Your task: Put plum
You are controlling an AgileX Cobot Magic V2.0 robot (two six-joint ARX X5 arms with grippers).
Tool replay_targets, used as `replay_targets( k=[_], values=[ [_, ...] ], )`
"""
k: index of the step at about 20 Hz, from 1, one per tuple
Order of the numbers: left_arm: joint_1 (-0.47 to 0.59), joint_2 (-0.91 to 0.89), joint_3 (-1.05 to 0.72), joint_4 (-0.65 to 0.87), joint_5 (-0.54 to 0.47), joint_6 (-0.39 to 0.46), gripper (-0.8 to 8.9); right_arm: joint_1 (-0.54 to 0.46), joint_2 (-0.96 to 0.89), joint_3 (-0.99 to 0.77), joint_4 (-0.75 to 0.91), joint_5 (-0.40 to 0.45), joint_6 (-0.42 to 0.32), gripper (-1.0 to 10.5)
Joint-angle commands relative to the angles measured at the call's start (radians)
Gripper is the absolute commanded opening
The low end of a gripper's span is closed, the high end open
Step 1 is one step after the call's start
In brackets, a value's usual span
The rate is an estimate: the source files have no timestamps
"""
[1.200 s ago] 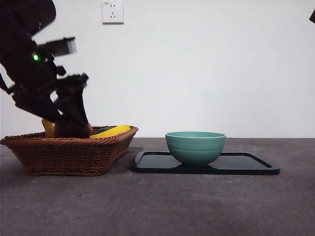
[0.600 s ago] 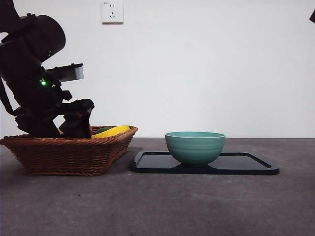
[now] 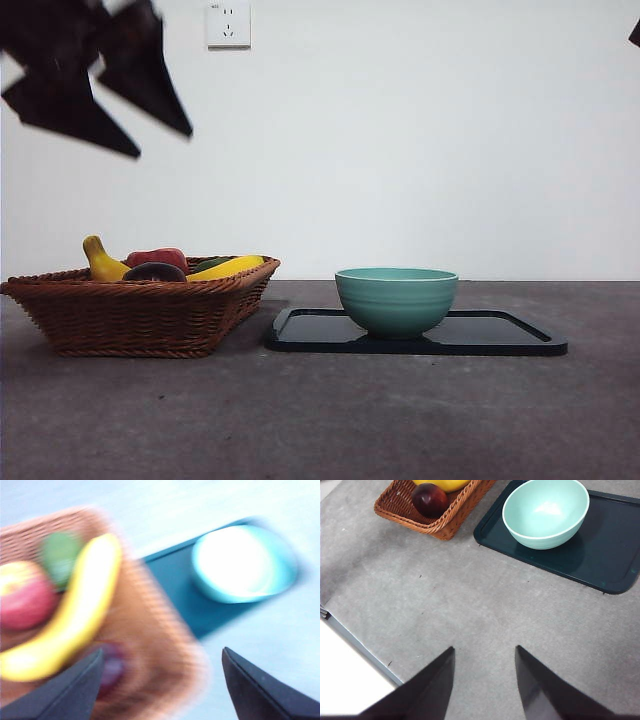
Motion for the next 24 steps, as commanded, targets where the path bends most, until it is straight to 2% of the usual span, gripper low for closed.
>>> replay_targets(
  k=[1, 7, 11, 20, 24],
  values=[
    [-0.011, -0.096, 0.019, -0.065, 0.064, -0.029, 3.74, 0.005, 0.004, 0.005, 0.01, 0.001, -0.008, 1.9],
    [-0.016, -0.321, 0.019, -0.335, 0.19, -0.028, 3.74, 0.005, 0.004, 0.005, 0.01, 0.0, -0.007, 1.9],
    [-0.016, -0.375, 0.019, -0.464, 0.217, -0.019, 3.74, 0.005, 0.004, 0.005, 0.01, 0.0, -0.007, 1.9],
    [-0.016, -0.375, 0.019, -0.462, 0.217, -0.019, 3.74, 0.005, 0.004, 0.005, 0.01, 0.0, -0.002, 1.9],
    [-0.016, -0.375, 0.019, -0.462, 0.217, -0.019, 3.74, 0.005, 0.018, 0.005, 0.031, 0.002, 0.08, 1.9]
  ],
)
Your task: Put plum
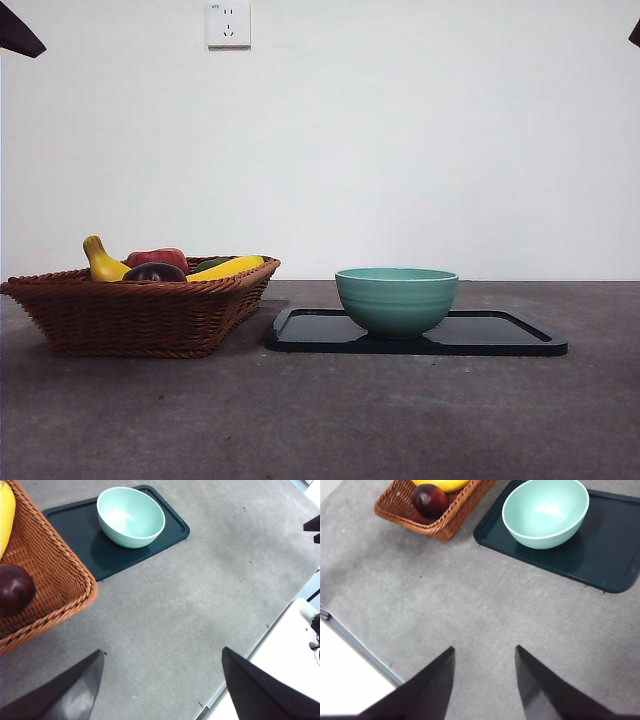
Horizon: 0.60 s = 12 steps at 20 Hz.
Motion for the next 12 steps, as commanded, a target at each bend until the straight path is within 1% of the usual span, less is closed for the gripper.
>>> replay_targets(
  k=[1, 3, 4, 5, 8, 12],
  values=[
    [-0.005, 0.006, 0.019, 0.012, 0.006, 0.006, 3.74, 0.005, 0.028, 0.005, 0.053, 0.001, 0.094, 1.9],
    [-0.005, 0.006, 0.019, 0.012, 0.006, 0.006, 3.74, 0.005, 0.07, 0.011, 0.113, 0.002, 0.172, 2.1],
    [-0.005, 0.006, 0.019, 0.012, 0.006, 0.006, 3.74, 0.002, 0.109, 0.024, 0.141, 0.008, 0.198, 2.2],
    [-0.005, 0.006, 0.019, 0.012, 0.006, 0.006, 3.74, -0.003, 0.153, 0.044, 0.16, 0.019, 0.205, 2.2],
    [-0.005, 0.006, 0.019, 0.012, 0.006, 0.006, 3.74, -0.022, 0.328, 0.151, 0.169, 0.074, 0.19, 2.3],
    [-0.005, 0.006, 0.019, 0.012, 0.006, 0.006, 3.74, -0.051, 0.595, 0.334, 0.169, 0.098, 0.139, 2.3]
  ],
)
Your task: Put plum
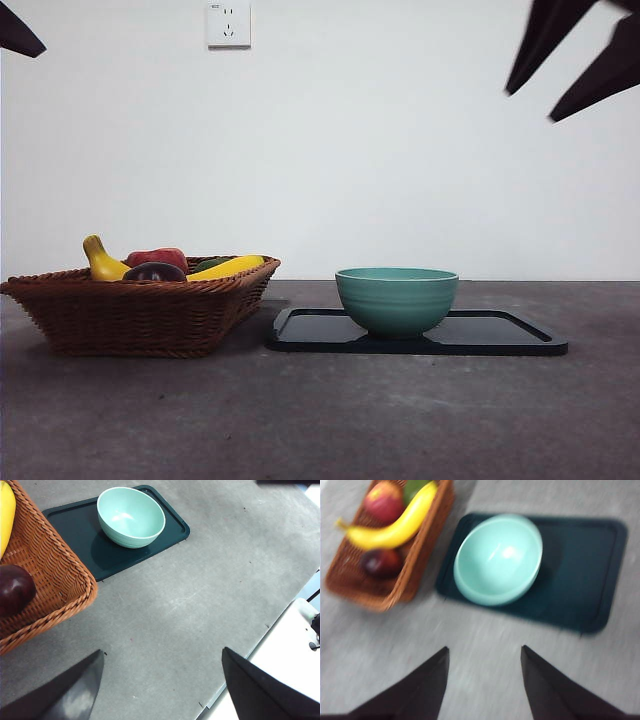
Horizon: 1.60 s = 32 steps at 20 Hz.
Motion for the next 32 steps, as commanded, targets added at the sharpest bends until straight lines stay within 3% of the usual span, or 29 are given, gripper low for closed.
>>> replay_targets(
  k=[1, 7, 14, 21, 27, 32],
  values=[
    [-0.005, 0.006, 0.019, 0.012, 0.006, 0.006, 3.74, -0.003, 0.15, 0.105, 0.003, 0.032, -0.043, 2.3],
    [-0.005, 0.006, 0.019, 0.011, 0.006, 0.005, 3.74, -0.009, 0.47, 0.316, -0.004, 0.082, -0.098, 2.3],
    [-0.005, 0.006, 0.019, 0.011, 0.006, 0.005, 3.74, -0.008, 0.665, 0.347, 0.064, 0.082, -0.105, 2.3],
    [-0.005, 0.006, 0.019, 0.011, 0.006, 0.005, 3.74, -0.004, 0.761, 0.346, 0.116, 0.085, -0.101, 2.3],
    [-0.005, 0.006, 0.019, 0.011, 0.006, 0.005, 3.74, 0.0, 0.774, 0.346, 0.151, 0.1, -0.102, 0.3],
    [-0.005, 0.006, 0.019, 0.011, 0.006, 0.005, 3.74, 0.0, 0.766, 0.347, 0.183, 0.1, -0.086, 0.1]
  ],
)
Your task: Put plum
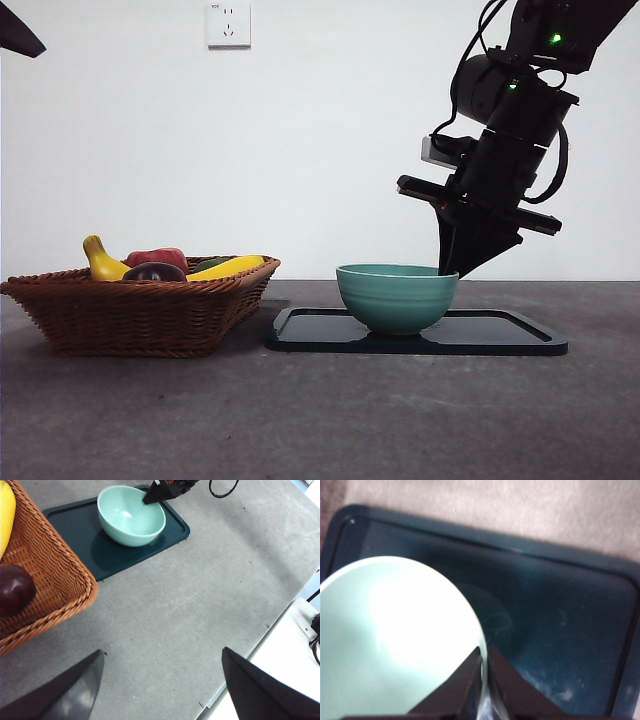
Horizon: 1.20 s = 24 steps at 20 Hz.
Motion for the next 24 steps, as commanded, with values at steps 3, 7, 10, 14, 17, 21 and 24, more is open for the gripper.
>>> replay_targets(
  k=[3, 7, 10, 14, 17, 21, 24],
  values=[
    [-0.005, 0.006, 0.019, 0.011, 0.006, 0.005, 3.74, 0.005, -0.038, 0.022, 0.014, 0.001, 0.012, 0.1],
    [-0.005, 0.006, 0.019, 0.011, 0.006, 0.005, 3.74, 0.005, -0.168, 0.022, -0.021, 0.0, 0.01, 0.1],
    [-0.005, 0.006, 0.019, 0.011, 0.006, 0.005, 3.74, 0.012, -0.288, 0.022, -0.111, -0.001, -0.023, 0.1],
    [-0.005, 0.006, 0.019, 0.011, 0.006, 0.005, 3.74, 0.049, -0.441, 0.013, -0.264, 0.001, -0.072, 0.1],
    [-0.005, 0.006, 0.019, 0.011, 0.006, 0.005, 3.74, 0.088, -0.552, -0.058, -0.284, 0.002, -0.072, 0.1],
    [-0.005, 0.006, 0.019, 0.011, 0.006, 0.005, 3.74, 0.154, -0.668, -0.226, -0.241, 0.008, -0.061, 0.1],
    [-0.005, 0.006, 0.019, 0.011, 0.006, 0.005, 3.74, 0.205, -0.688, -0.341, -0.188, 0.009, -0.037, 0.1]
  ],
)
